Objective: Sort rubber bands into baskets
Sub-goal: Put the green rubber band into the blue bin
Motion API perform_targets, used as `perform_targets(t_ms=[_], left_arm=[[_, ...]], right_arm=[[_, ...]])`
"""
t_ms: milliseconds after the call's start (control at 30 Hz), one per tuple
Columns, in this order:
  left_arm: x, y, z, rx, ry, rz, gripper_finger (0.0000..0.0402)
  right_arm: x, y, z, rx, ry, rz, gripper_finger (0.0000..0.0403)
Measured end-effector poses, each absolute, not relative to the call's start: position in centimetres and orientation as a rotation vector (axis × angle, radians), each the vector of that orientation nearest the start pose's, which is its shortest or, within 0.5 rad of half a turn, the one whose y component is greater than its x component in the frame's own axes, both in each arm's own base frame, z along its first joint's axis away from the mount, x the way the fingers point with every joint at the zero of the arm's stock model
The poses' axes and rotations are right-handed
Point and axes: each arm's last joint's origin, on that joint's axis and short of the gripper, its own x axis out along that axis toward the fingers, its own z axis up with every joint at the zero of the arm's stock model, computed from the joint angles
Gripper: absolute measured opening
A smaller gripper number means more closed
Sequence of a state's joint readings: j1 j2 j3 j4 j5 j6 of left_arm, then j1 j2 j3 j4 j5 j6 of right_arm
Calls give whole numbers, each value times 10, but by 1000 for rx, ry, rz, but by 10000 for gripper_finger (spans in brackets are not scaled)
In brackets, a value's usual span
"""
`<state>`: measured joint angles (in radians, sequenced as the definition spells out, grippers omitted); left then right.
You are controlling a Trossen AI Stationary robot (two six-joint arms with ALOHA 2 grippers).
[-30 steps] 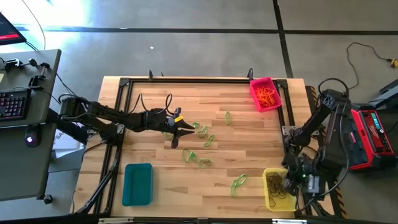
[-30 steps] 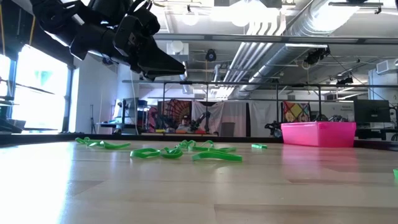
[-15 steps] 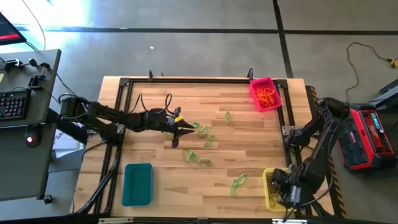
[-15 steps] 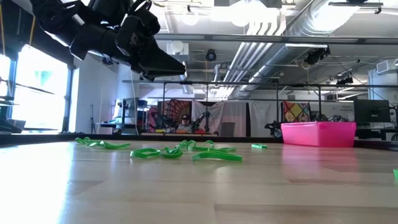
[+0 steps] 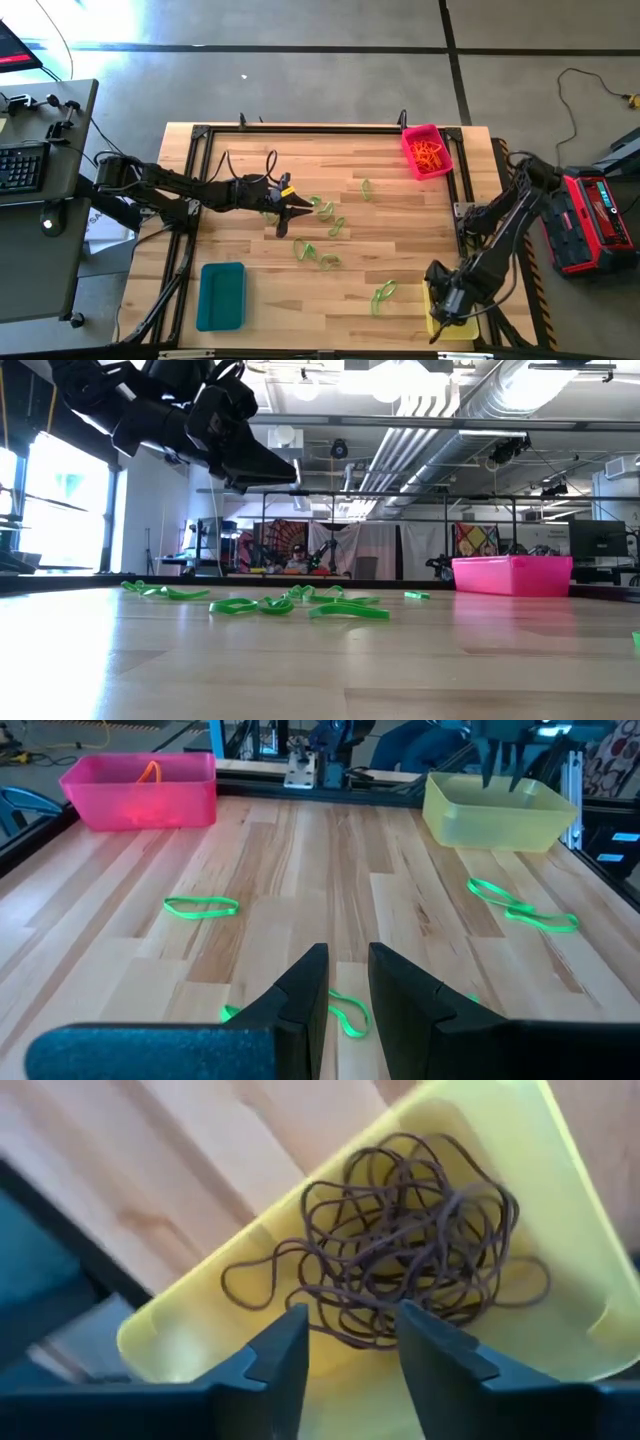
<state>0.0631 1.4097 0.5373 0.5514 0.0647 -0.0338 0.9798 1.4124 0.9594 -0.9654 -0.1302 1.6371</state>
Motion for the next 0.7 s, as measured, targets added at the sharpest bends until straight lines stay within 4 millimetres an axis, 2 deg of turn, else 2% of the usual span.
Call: perform_targets(t_ms=[100, 200, 367, 500, 633, 700], left_arm=[[272, 15, 184, -67, 330, 7, 65], [272, 15, 182, -73, 344, 10, 65], [269, 15, 174, -50, 459, 8, 65], [268, 17, 171, -67, 615, 90, 65], [264, 18, 168, -85, 755, 149, 65], [262, 19, 168, -93, 809, 178, 65]], right_arm=[[137, 199, 223, 571, 1612, -259, 149], [143, 189, 231, 462, 1572, -269, 139], [160, 168, 233, 295, 1467, -305, 75], [179, 145, 221, 152, 1378, -307, 10], [206, 120, 204, 143, 1270, -261, 16], [222, 109, 195, 140, 1154, -215, 12]])
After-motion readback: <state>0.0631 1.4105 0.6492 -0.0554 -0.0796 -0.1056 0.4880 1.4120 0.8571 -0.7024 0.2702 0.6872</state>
